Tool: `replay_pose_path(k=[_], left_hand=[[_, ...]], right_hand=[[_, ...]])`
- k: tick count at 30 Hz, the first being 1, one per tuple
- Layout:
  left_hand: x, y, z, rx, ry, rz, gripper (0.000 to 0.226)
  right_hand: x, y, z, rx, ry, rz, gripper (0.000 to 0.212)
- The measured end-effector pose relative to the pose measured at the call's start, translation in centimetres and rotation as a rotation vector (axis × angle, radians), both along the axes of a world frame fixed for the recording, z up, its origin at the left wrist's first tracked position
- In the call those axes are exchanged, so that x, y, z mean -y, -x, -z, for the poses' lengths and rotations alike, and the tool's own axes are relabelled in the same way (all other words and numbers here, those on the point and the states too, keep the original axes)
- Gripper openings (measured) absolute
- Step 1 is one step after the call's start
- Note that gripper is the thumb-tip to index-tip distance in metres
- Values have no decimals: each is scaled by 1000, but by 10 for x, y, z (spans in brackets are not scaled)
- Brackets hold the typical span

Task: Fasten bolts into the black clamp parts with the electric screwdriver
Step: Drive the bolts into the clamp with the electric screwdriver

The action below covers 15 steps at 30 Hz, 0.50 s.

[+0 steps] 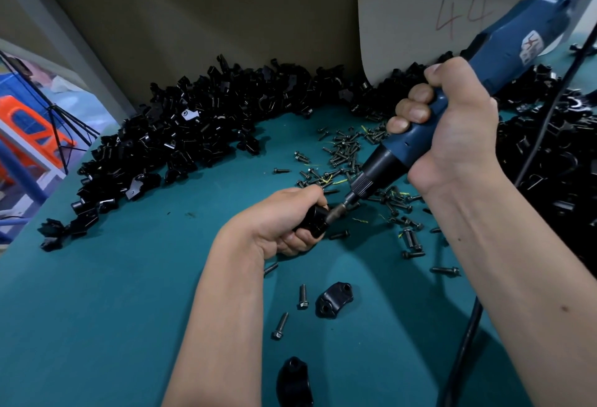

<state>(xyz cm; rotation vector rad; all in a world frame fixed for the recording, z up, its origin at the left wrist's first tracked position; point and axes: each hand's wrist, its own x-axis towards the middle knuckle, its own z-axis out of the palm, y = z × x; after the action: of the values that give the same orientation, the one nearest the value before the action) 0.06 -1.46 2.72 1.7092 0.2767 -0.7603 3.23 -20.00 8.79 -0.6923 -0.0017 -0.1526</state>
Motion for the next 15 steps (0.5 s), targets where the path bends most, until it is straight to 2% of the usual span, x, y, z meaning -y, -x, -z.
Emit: replay_pose_path(k=[4, 15], left_hand=[[0, 1, -1, 6, 1, -7, 36], [0, 1, -2, 10, 5, -23, 37]], right_hand=[[0, 0, 1, -1, -4, 24, 32], [0, 1, 4, -11, -25, 34, 28]])
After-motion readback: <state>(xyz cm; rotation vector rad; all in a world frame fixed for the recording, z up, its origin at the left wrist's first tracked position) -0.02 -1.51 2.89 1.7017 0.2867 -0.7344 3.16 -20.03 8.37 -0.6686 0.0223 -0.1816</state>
